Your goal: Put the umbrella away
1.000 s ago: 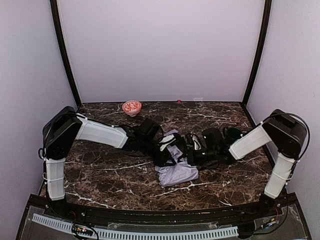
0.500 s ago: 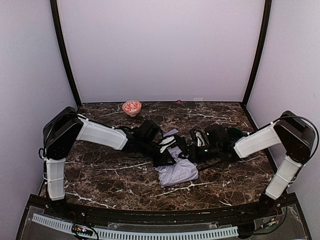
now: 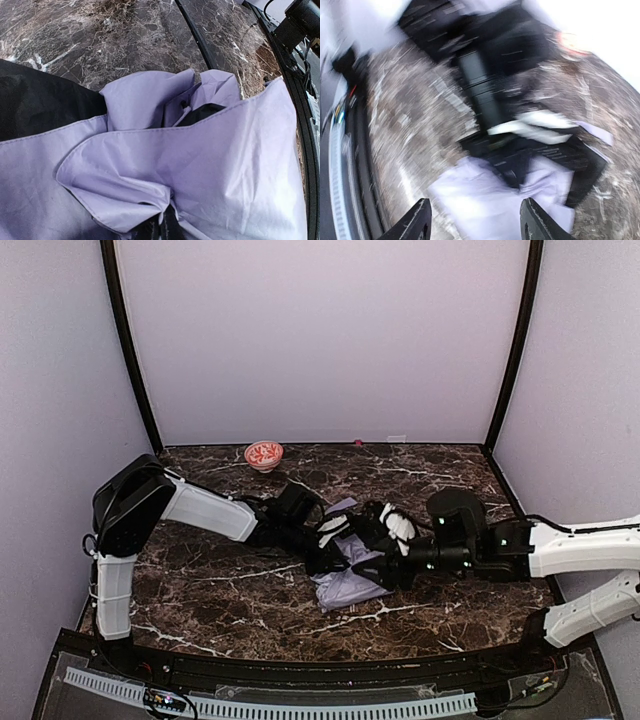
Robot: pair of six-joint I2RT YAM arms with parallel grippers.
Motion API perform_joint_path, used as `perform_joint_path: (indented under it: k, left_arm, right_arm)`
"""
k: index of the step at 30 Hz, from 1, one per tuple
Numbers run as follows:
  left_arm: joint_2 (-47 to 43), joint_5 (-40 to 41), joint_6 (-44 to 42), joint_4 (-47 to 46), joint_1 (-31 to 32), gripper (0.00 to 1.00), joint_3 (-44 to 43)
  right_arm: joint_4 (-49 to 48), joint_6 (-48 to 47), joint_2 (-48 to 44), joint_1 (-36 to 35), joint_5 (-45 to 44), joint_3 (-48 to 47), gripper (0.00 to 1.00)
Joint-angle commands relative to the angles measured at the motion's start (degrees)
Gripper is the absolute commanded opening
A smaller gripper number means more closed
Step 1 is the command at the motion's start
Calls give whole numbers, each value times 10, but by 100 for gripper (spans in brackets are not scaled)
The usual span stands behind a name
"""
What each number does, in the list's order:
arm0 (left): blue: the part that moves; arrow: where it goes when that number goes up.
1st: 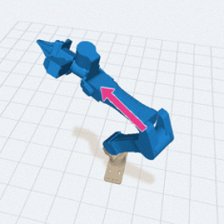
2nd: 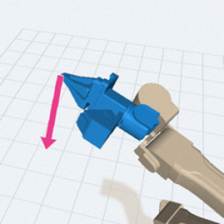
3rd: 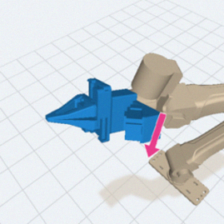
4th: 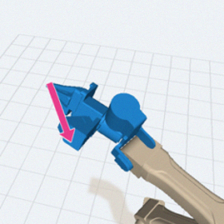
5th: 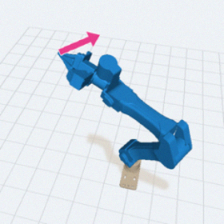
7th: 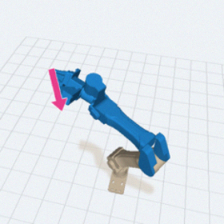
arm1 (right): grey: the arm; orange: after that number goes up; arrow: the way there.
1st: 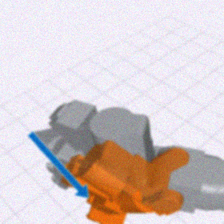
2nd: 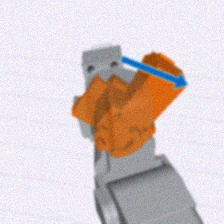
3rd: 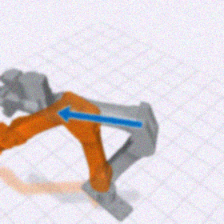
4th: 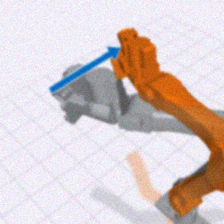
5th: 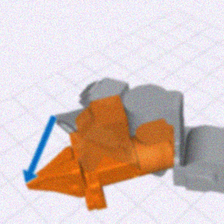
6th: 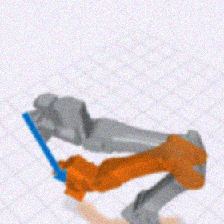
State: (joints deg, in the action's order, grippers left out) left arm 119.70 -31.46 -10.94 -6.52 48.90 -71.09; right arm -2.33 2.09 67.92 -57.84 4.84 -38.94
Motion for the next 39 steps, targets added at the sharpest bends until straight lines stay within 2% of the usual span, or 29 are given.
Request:
perform_joint_path:
  k: [1, 5, 9, 11, 14, 18, 22, 26, 34, 39]
  left_arm:
    - [39, 38, -13, 47, -9, 0, 14]
    - [45, 36, -21, 58, -9, 0, 6]
    - [48, 37, -27, 66, -9, 0, 1]
    - [49, 36, -29, 67, -9, 0, -1]
    - [50, 32, -32, 68, -9, 0, -1]
    - [51, 28, -36, 72, -9, 0, -3]
    - [52, 24, -42, 78, -9, 0, -6]
    - [52, 17, -44, 85, -9, 0, -12]
    - [52, -4, -54, 91, -9, 0, -11]
    - [51, -20, -65, 100, -9, 0, -17]
  right_arm:
    - [28, -285, -12, -98, -94, 49, 65]
    - [12, -400, 21, -138, -173, 56, 71]
    - [0, -459, 77, -140, -235, 45, 74]
    - [-19, -479, 99, -140, -255, 43, 78]
    - [-43, -499, 126, -139, -270, 44, 80]
    - [-85, -523, 159, -136, -308, 55, 79]
    - [-102, -523, 184, -118, -310, 52, 78]
    - [-123, -530, 209, -99, -305, 51, 75]
    - [-89, -508, 260, -82, -268, 28, 64]
    - [-50, -471, 264, -82, -229, 13, 41]
